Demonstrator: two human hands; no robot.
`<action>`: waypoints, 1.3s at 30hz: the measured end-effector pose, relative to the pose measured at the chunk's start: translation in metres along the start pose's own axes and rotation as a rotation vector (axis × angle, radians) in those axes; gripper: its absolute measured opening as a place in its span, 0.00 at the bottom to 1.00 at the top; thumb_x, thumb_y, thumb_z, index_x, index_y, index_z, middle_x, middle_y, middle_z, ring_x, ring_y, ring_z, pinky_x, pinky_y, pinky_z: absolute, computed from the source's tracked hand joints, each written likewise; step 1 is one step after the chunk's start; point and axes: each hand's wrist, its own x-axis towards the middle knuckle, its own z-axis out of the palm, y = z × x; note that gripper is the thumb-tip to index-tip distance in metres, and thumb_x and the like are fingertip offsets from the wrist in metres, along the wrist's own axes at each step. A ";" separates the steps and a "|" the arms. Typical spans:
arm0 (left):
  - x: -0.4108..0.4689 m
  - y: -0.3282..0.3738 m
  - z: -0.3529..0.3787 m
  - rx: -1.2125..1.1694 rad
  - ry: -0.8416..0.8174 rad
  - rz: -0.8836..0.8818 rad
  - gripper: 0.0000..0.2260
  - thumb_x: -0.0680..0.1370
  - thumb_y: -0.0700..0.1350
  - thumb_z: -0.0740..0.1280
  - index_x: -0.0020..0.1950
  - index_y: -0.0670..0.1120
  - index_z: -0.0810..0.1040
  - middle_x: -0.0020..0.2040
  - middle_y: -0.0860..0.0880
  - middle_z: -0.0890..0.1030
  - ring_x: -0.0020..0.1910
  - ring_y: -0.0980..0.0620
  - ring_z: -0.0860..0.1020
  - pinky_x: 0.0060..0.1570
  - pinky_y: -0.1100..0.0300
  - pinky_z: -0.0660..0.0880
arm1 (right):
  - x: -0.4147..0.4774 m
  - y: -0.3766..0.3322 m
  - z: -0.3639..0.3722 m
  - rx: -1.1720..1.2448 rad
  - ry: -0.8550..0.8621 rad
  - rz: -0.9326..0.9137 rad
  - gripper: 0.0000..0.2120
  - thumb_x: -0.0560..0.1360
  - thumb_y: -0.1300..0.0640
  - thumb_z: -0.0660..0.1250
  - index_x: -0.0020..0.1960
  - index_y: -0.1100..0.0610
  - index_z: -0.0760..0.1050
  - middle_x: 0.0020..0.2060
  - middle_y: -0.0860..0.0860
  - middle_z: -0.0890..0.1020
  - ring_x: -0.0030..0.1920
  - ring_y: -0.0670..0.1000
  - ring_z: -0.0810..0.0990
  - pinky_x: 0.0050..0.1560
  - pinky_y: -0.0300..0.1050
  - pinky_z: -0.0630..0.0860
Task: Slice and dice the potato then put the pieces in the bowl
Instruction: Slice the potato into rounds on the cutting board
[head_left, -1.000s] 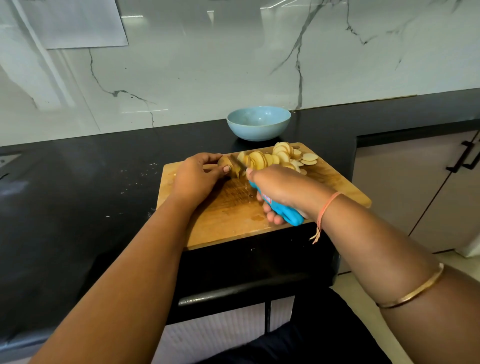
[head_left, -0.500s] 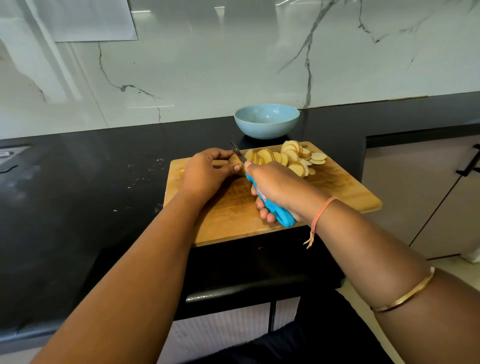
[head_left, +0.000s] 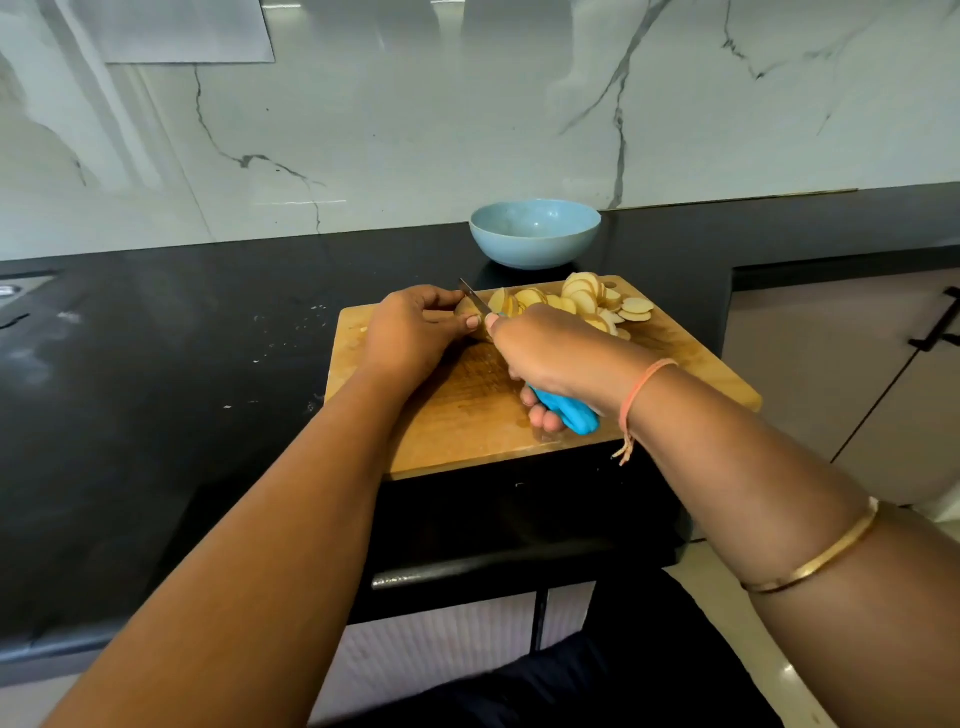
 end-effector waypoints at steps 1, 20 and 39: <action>-0.001 0.001 -0.001 0.008 -0.001 0.007 0.16 0.75 0.44 0.70 0.63 0.45 0.78 0.55 0.51 0.80 0.50 0.56 0.77 0.51 0.63 0.74 | 0.002 -0.002 0.002 0.017 -0.005 -0.004 0.23 0.81 0.44 0.57 0.39 0.62 0.67 0.18 0.53 0.71 0.12 0.47 0.67 0.15 0.32 0.66; -0.001 0.000 0.001 -0.007 0.019 0.003 0.15 0.75 0.44 0.71 0.61 0.45 0.80 0.56 0.51 0.81 0.52 0.56 0.77 0.53 0.63 0.75 | -0.002 -0.003 -0.003 0.034 -0.067 -0.023 0.20 0.82 0.47 0.51 0.39 0.59 0.64 0.25 0.55 0.70 0.17 0.48 0.70 0.16 0.31 0.64; 0.004 -0.005 0.002 0.020 -0.005 -0.033 0.15 0.76 0.46 0.69 0.63 0.47 0.78 0.56 0.50 0.81 0.55 0.53 0.78 0.58 0.55 0.76 | -0.014 0.009 -0.018 -0.130 -0.014 0.032 0.19 0.81 0.46 0.56 0.39 0.59 0.65 0.31 0.53 0.69 0.12 0.45 0.68 0.16 0.31 0.65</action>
